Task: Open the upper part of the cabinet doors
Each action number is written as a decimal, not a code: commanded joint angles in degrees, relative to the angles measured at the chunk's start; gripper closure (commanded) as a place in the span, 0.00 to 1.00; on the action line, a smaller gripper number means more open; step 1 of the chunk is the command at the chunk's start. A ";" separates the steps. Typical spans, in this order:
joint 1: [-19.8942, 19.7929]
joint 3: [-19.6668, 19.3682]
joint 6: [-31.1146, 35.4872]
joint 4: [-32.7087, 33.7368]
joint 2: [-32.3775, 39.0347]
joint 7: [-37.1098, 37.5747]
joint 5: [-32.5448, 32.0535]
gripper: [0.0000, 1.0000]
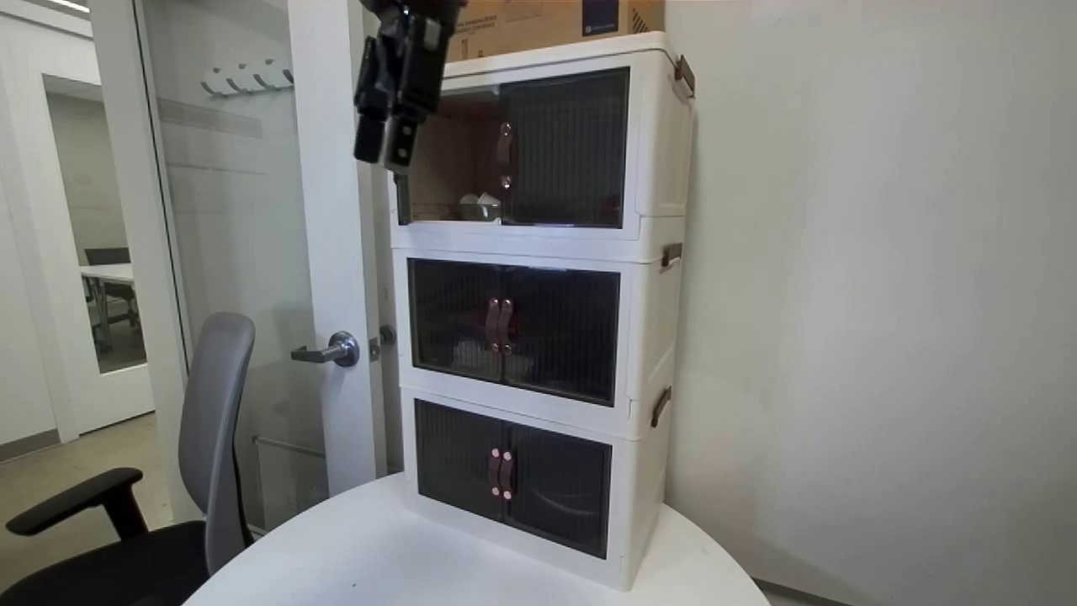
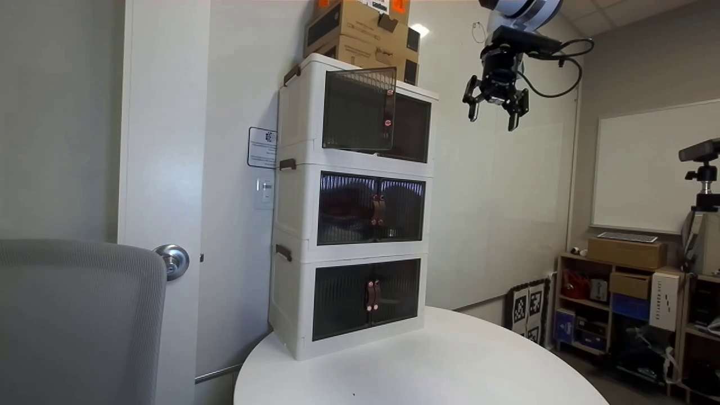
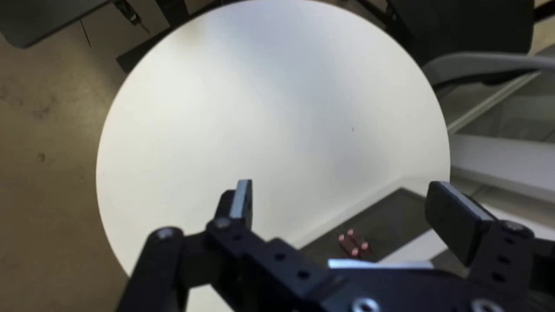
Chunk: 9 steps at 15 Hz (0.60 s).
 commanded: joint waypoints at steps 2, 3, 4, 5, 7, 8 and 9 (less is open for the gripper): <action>-4.38 0.37 16.42 -0.46 -6.46 -1.38 4.51 0.00; -4.22 0.43 20.88 -1.32 -6.92 -0.41 5.70 0.00; -3.96 0.77 25.62 -2.20 -7.43 -0.83 6.64 0.00; -3.80 1.30 30.13 -2.98 -7.81 -1.39 7.65 0.00; -3.86 2.81 38.87 -4.08 -8.57 -1.92 9.80 0.00; -4.29 4.23 42.99 -4.44 -8.64 -2.78 11.36 0.00; -4.49 5.47 46.64 -4.72 -8.39 -4.02 12.84 0.00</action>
